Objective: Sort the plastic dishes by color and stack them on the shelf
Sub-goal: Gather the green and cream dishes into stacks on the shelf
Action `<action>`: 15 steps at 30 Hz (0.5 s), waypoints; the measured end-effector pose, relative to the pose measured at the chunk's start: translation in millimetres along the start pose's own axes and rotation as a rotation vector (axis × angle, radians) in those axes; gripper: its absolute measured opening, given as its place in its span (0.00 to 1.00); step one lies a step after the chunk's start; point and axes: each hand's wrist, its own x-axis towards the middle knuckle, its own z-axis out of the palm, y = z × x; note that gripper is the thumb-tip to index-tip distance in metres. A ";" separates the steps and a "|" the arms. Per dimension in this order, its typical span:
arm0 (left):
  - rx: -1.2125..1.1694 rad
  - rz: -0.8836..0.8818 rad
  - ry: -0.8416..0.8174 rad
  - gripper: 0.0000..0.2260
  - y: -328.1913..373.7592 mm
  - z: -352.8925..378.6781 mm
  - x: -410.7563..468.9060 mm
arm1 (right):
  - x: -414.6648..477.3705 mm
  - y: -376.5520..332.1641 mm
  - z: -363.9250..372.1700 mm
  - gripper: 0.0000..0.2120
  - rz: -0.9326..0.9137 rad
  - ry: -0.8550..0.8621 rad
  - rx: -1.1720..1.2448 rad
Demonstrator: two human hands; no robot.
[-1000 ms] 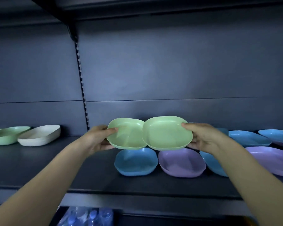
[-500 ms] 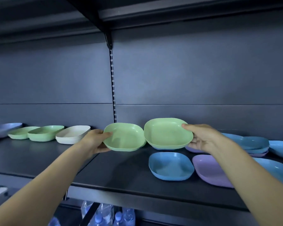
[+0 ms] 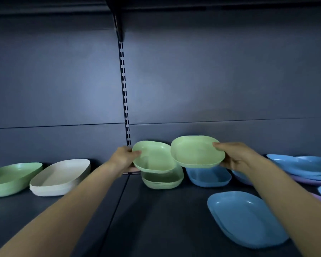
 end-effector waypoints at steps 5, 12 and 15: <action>0.124 0.029 -0.027 0.05 -24.9 14.7 33.6 | 6.6 10.4 4.1 0.03 0.051 0.057 0.017; 0.715 0.198 0.050 0.12 -40.5 26.7 43.8 | 5.5 14.4 3.7 0.04 0.050 0.086 0.006; 0.725 0.200 0.019 0.13 -49.2 26.8 49.8 | 6.4 14.7 4.2 0.04 0.054 0.081 -0.020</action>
